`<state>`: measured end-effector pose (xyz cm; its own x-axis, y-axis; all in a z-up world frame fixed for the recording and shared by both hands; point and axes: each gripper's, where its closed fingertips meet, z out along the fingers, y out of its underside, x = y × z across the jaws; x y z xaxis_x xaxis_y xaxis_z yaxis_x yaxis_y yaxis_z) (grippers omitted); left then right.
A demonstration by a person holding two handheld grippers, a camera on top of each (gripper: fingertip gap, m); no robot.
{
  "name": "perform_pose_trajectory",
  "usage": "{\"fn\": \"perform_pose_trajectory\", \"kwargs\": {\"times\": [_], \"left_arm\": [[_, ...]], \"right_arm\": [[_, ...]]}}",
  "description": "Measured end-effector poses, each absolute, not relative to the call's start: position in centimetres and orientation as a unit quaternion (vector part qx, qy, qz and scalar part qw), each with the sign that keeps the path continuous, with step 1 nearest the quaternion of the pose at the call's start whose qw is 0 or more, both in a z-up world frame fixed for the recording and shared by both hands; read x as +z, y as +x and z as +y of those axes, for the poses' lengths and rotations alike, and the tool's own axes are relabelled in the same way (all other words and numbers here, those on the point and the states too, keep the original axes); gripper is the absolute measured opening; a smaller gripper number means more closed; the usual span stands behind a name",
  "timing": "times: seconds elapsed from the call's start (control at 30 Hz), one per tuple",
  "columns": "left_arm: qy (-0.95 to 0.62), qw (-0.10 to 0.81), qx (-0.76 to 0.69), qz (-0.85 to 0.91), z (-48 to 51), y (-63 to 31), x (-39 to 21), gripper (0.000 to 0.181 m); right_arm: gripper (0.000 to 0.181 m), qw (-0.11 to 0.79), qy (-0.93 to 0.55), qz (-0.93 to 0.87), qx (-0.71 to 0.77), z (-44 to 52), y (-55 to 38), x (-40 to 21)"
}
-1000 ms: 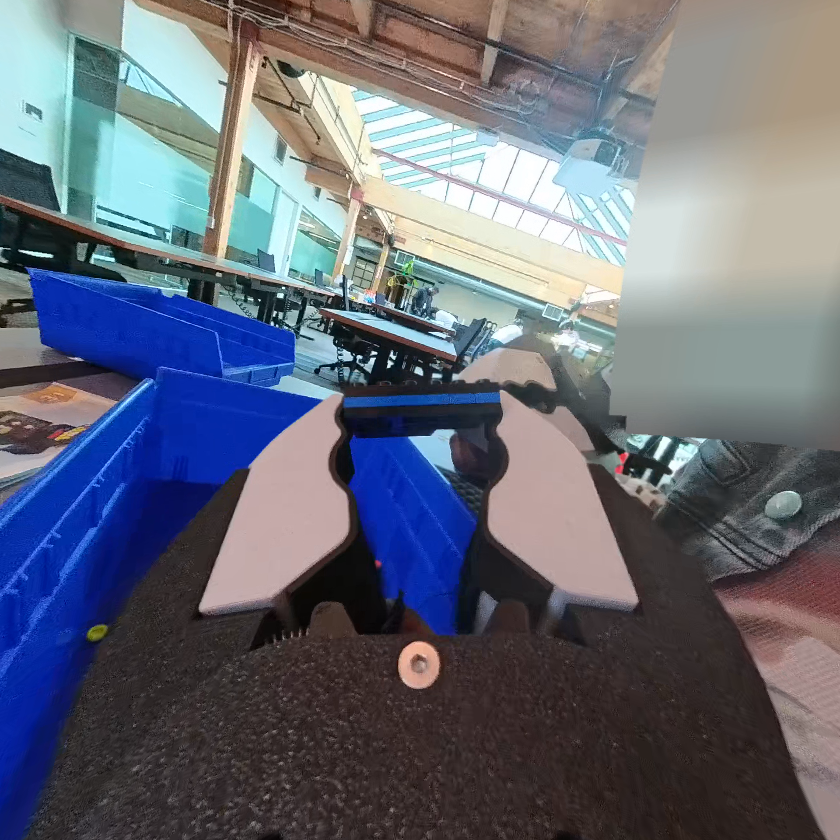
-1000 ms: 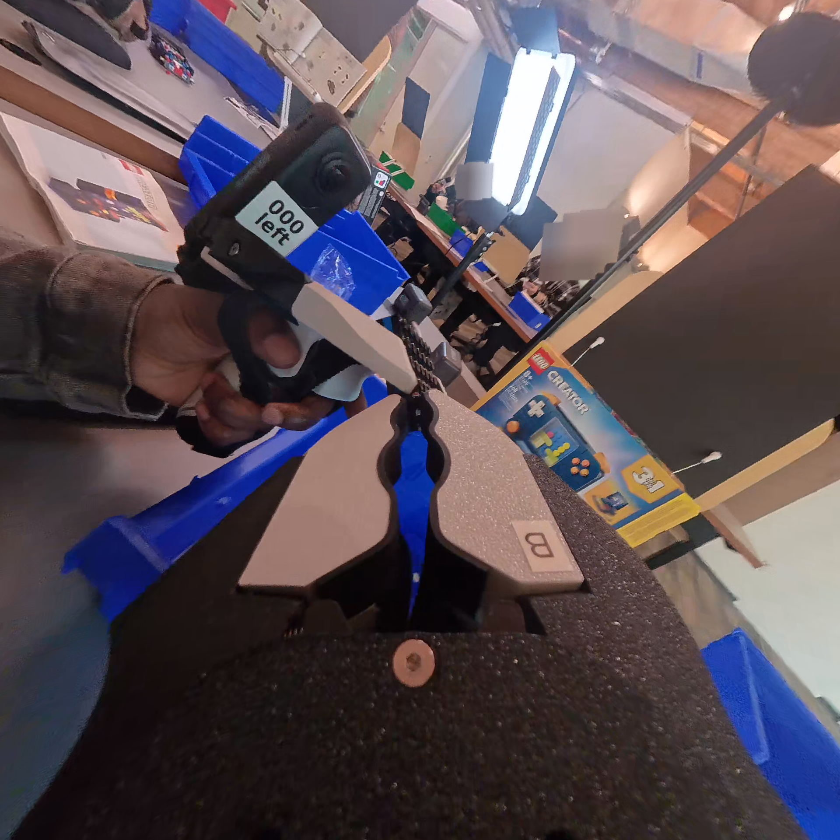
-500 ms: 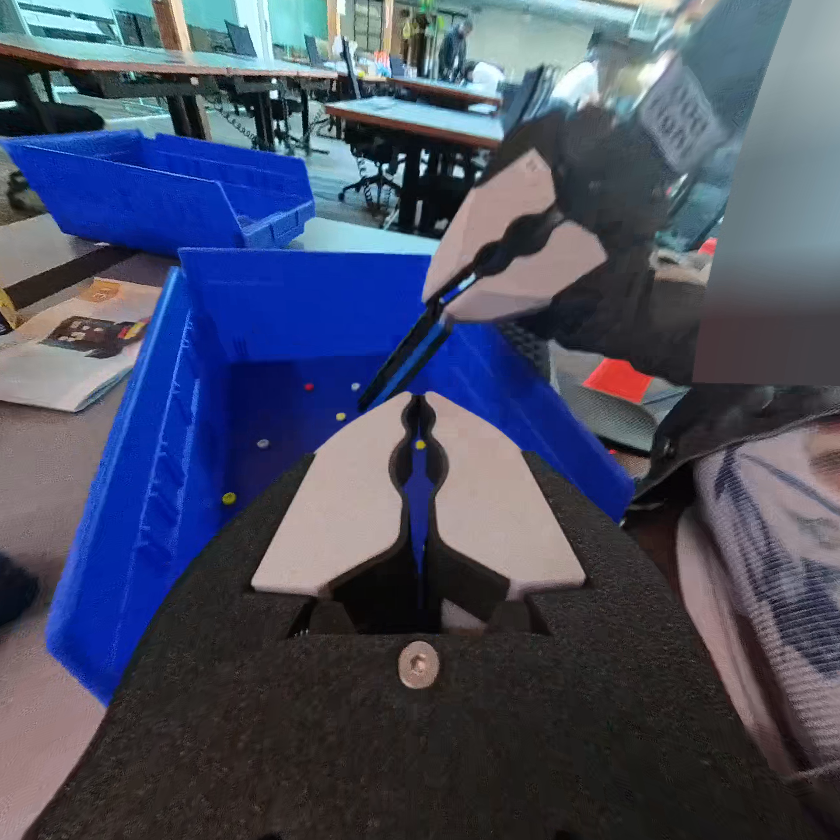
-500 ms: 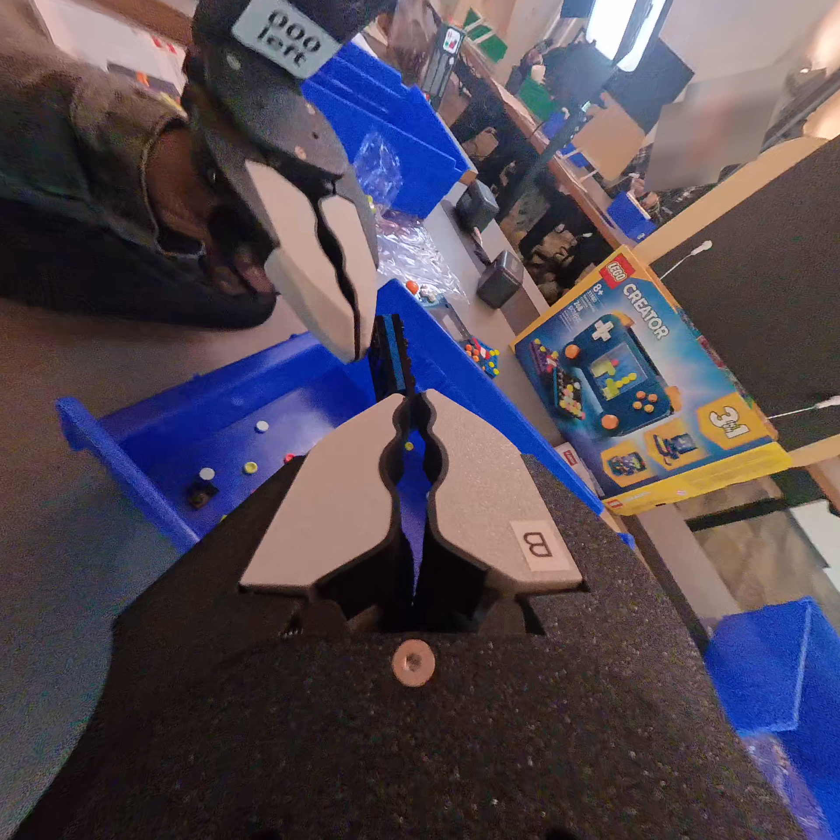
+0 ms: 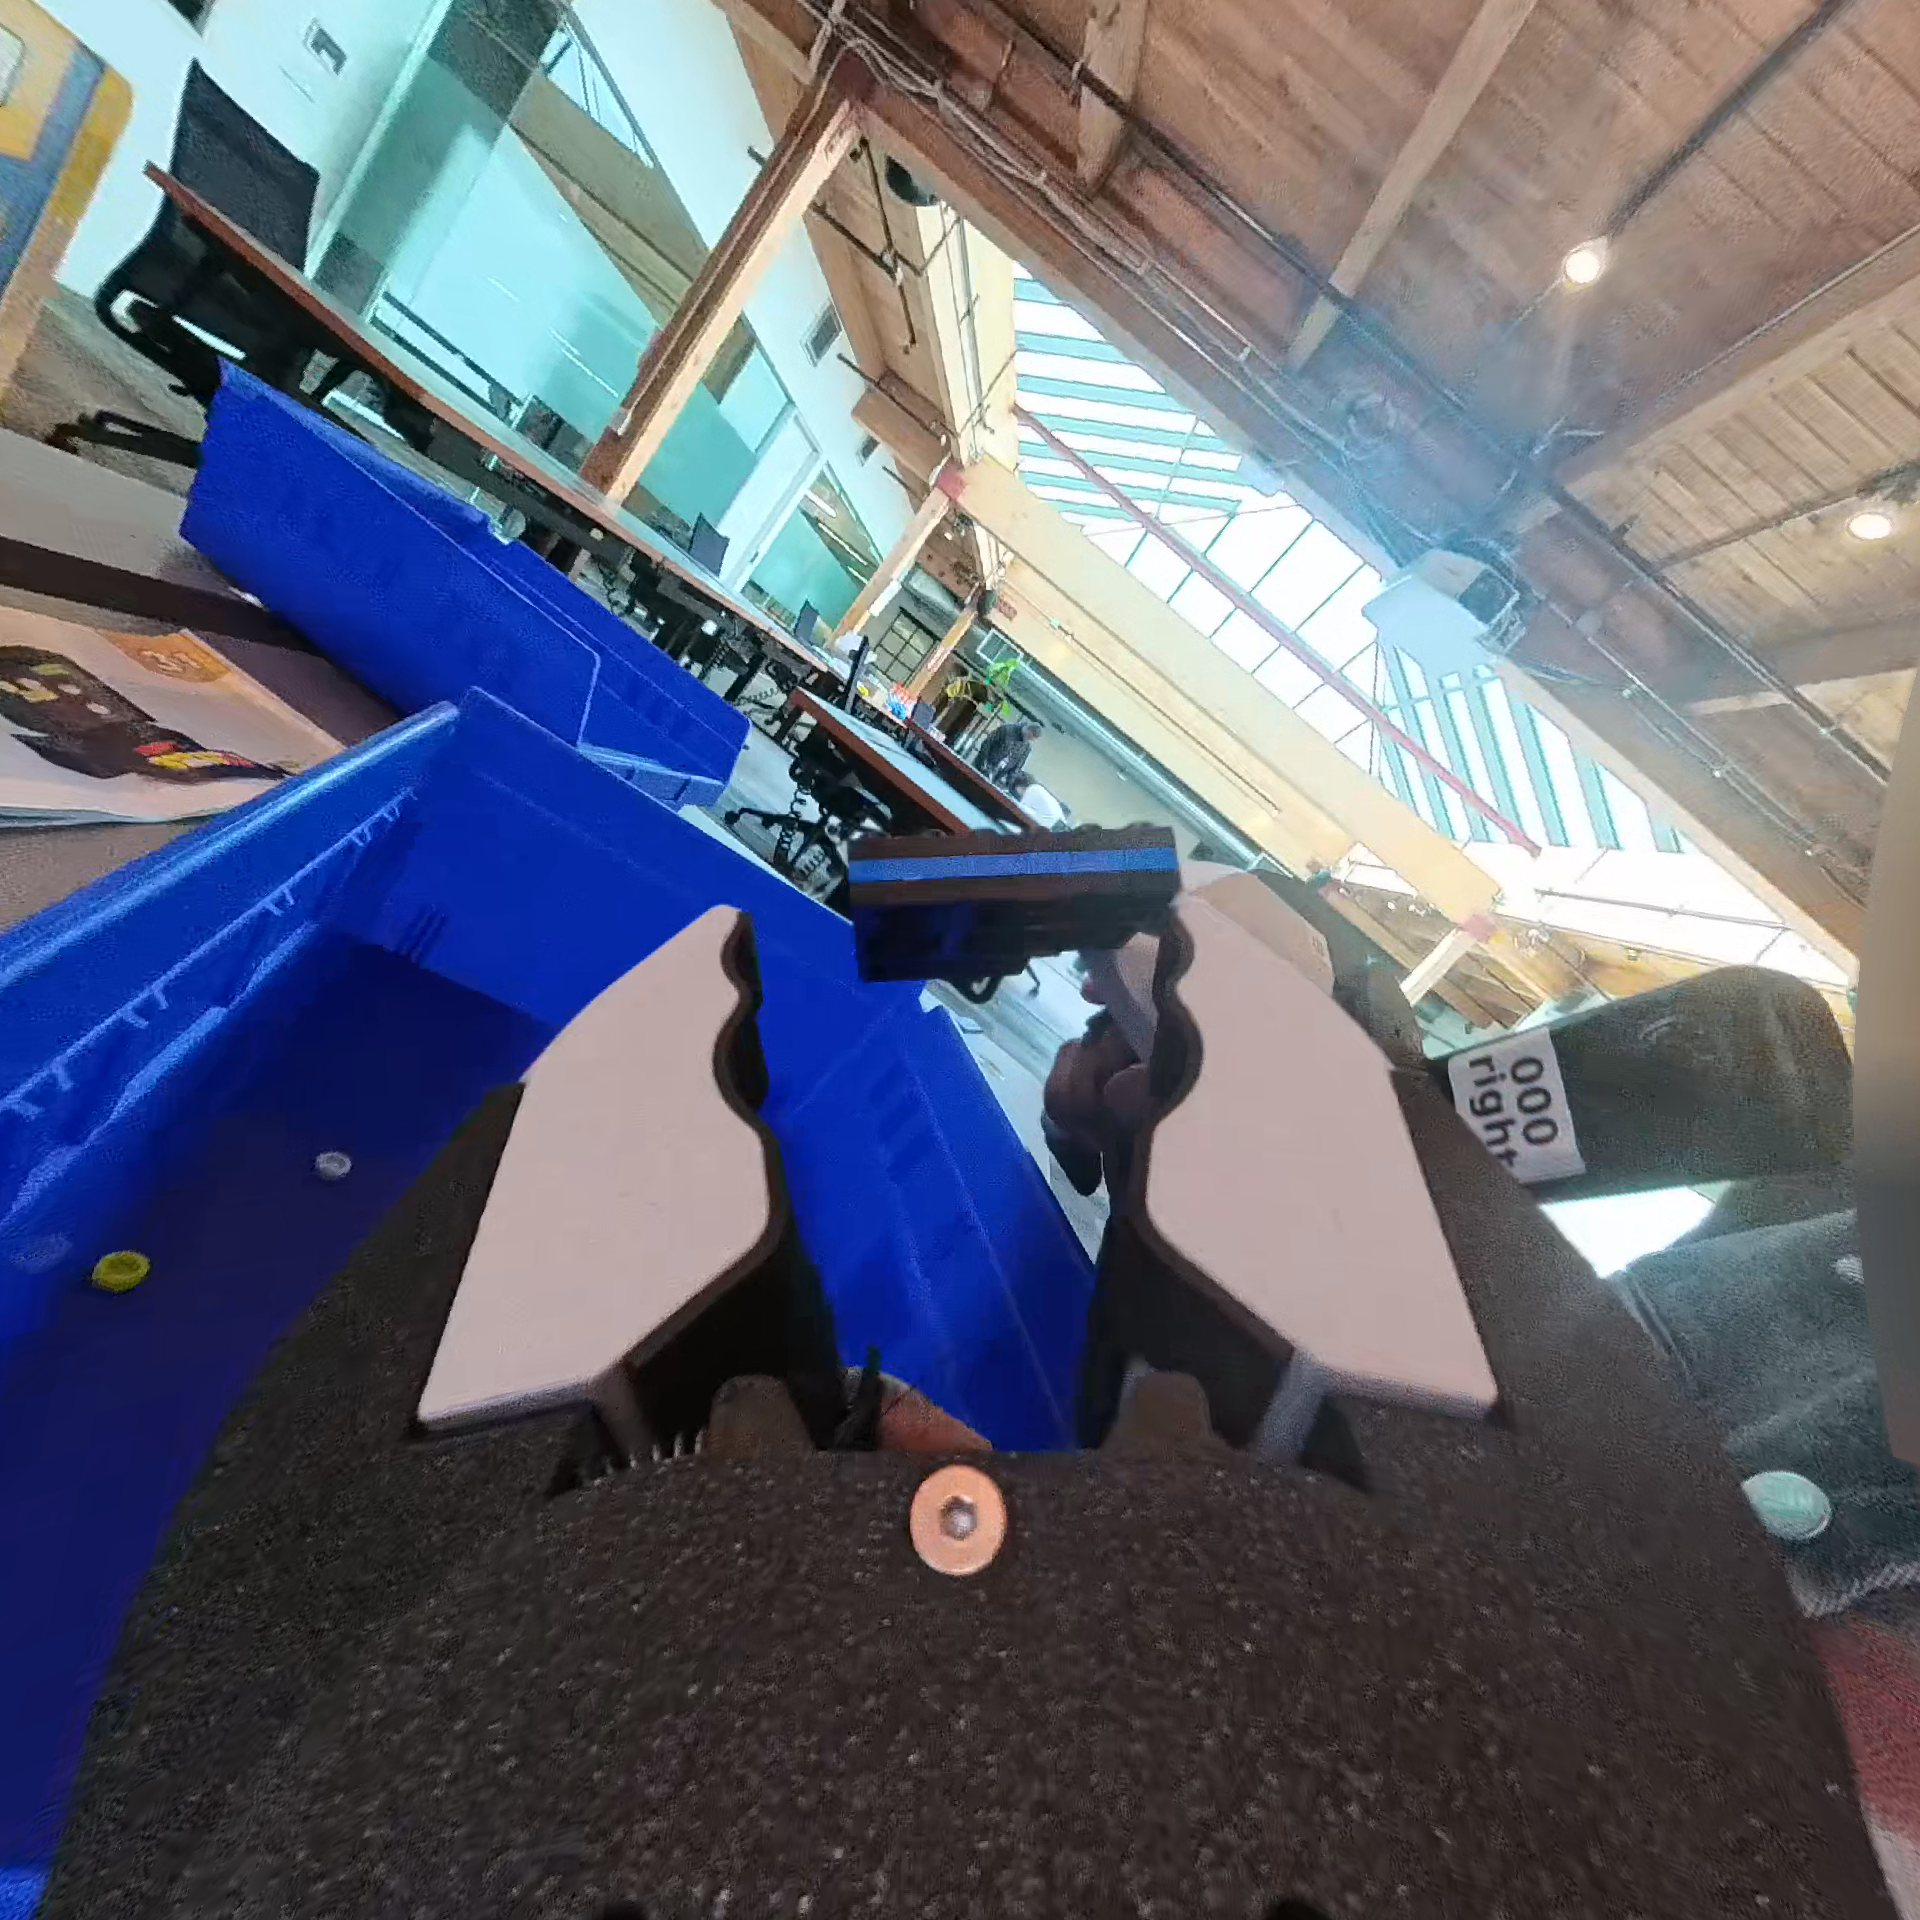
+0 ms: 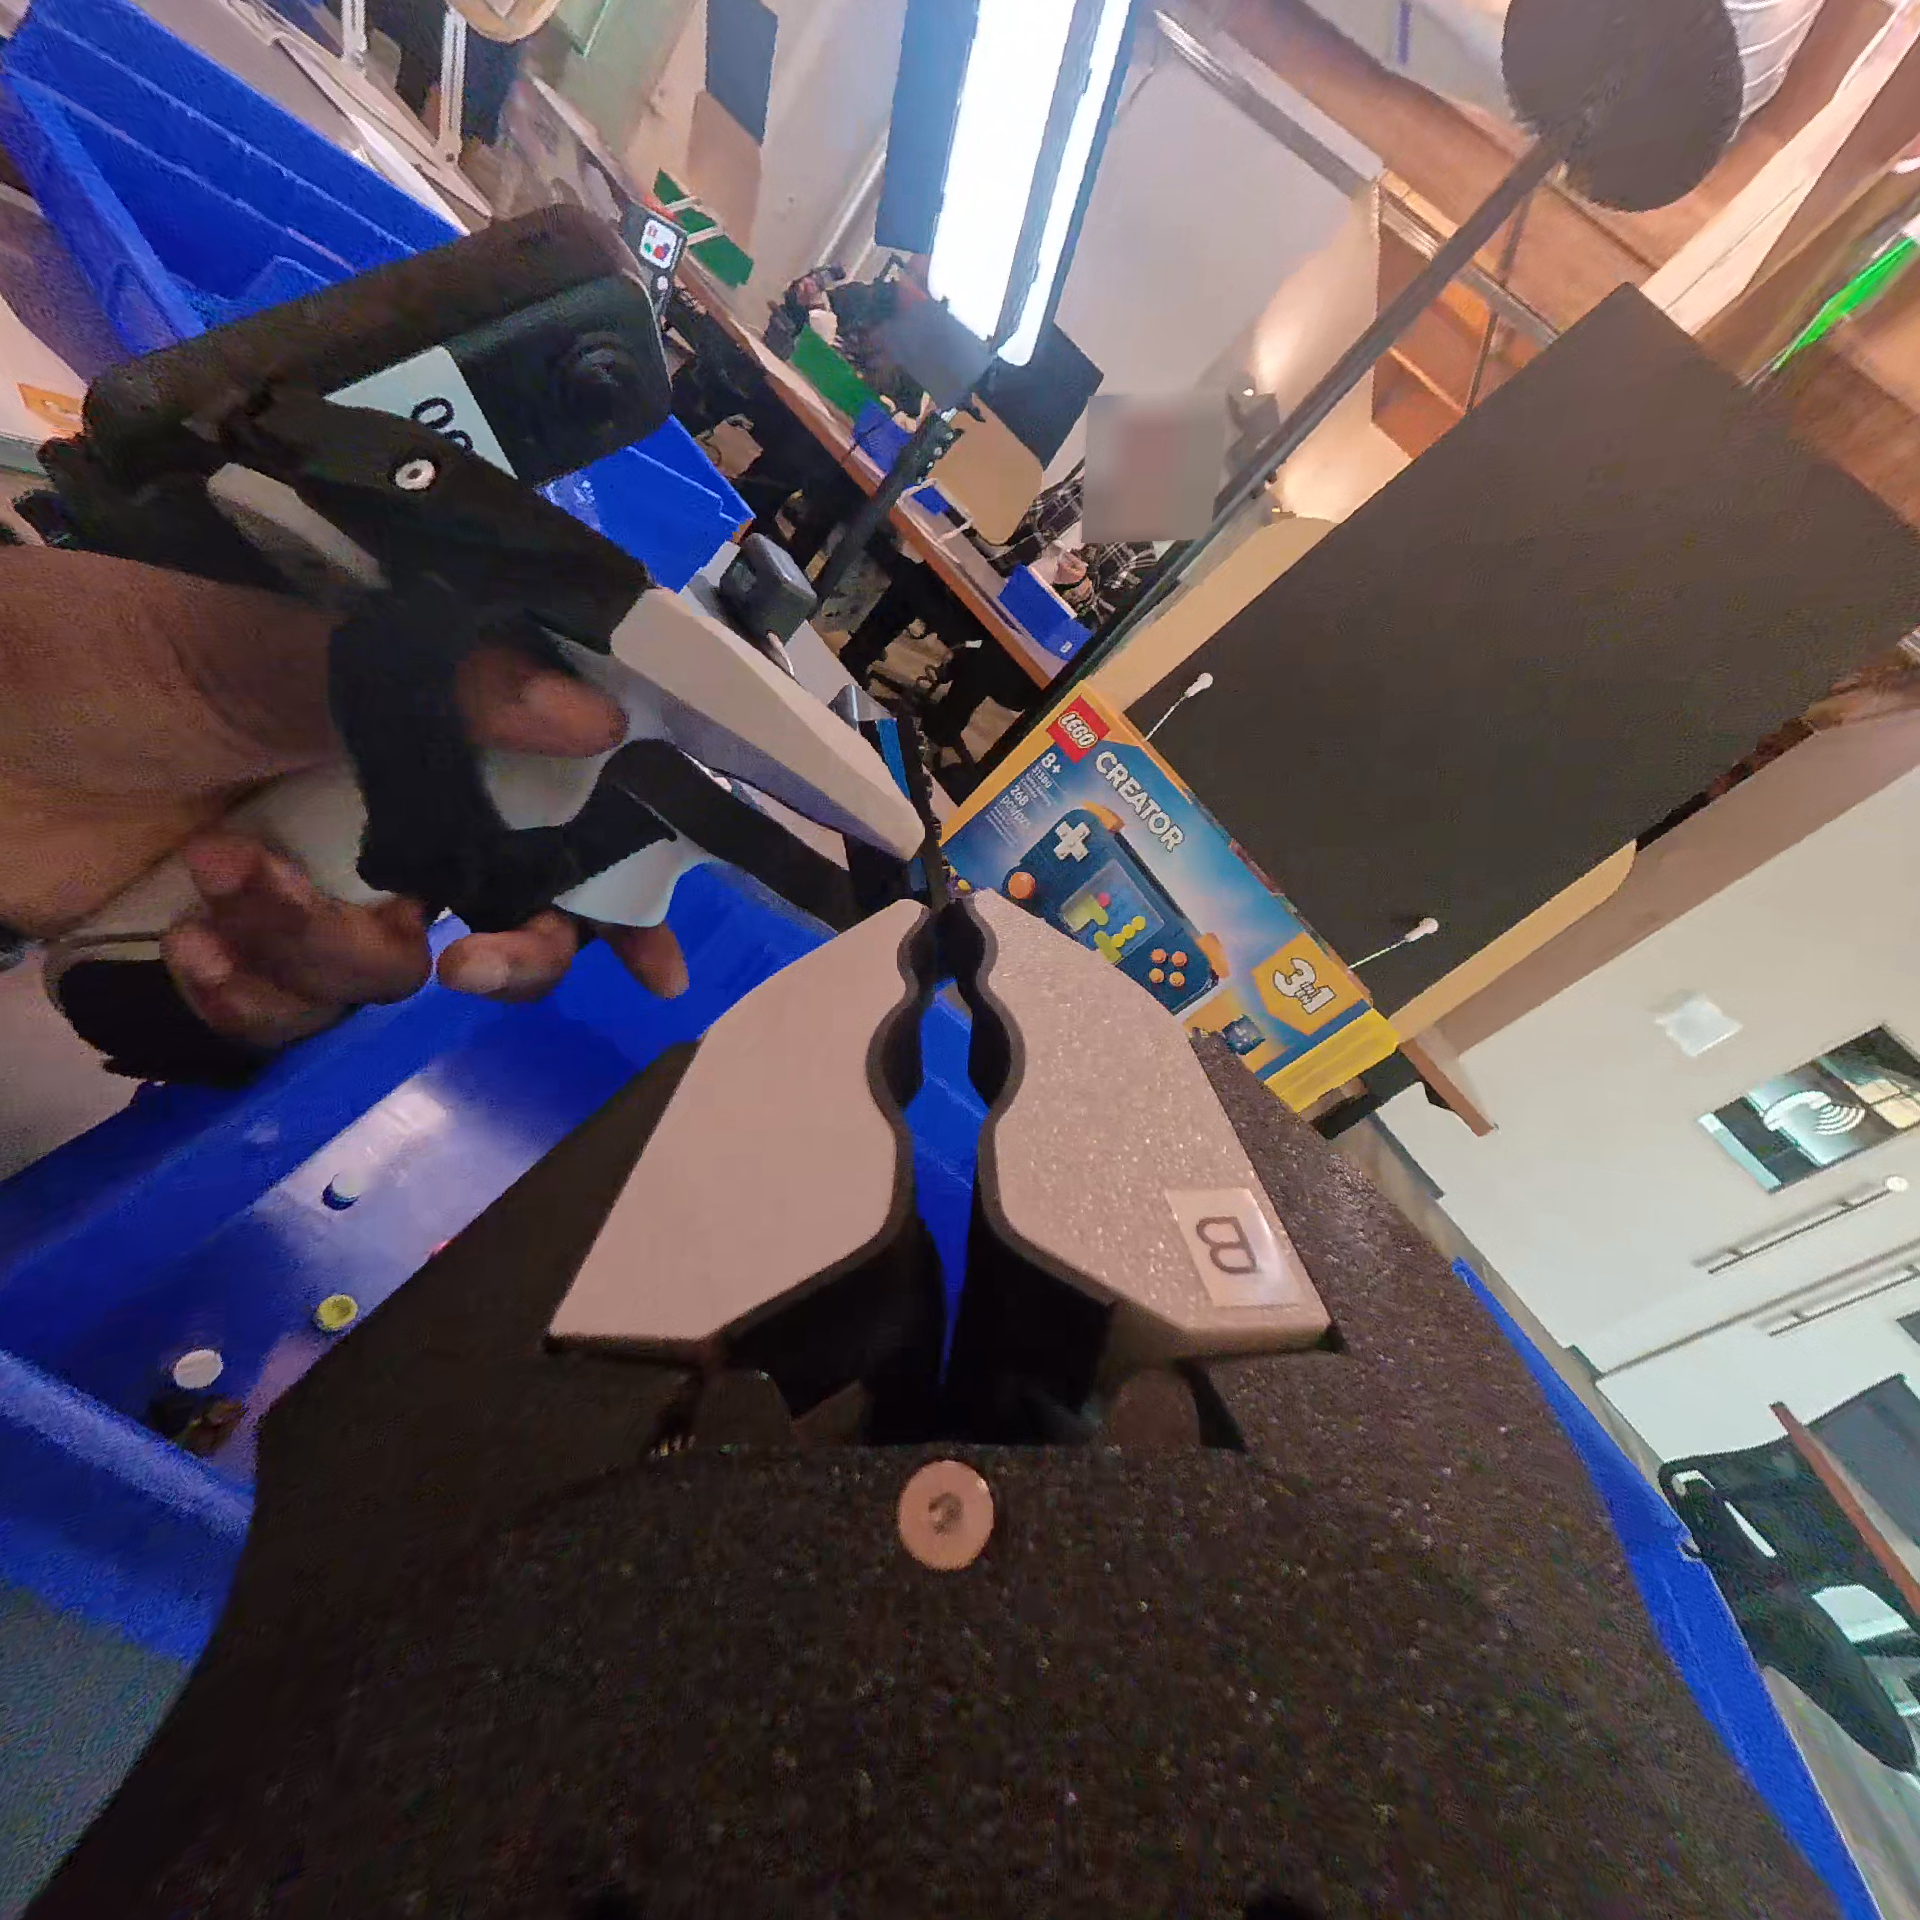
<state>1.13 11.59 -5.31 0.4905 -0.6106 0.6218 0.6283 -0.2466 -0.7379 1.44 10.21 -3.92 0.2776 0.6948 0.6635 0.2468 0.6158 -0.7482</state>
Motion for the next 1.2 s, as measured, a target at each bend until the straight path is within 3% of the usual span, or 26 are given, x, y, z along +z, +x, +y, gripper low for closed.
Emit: {"fn": "perform_pose_trajectory", "kwargs": {"times": [0.1,0.2,0.63,1.2], "left_arm": [[-0.597,0.625,-0.503,-0.002,11.2,1.2,-4.8,0.072],[-0.588,0.633,-0.503,0.006,10.9,1.2,-4.6,0.056],[-0.616,0.602,-0.494,0.116,9.0,3.1,-3.9,0.056],[-0.671,0.563,-0.436,0.205,8.1,4.1,-3.7,0.056]], "right_arm": [[0.004,0.690,-0.404,-0.581,0.153,9.8,1.3,-4.0],[0.004,0.693,-0.399,-0.581,0.149,9.2,1.2,-4.0],[0.003,0.747,-0.253,-0.613,0.043,7.4,2.6,-2.5],[0.004,0.749,-0.207,-0.620,0.109,6.7,4.0,-2.1]]}}
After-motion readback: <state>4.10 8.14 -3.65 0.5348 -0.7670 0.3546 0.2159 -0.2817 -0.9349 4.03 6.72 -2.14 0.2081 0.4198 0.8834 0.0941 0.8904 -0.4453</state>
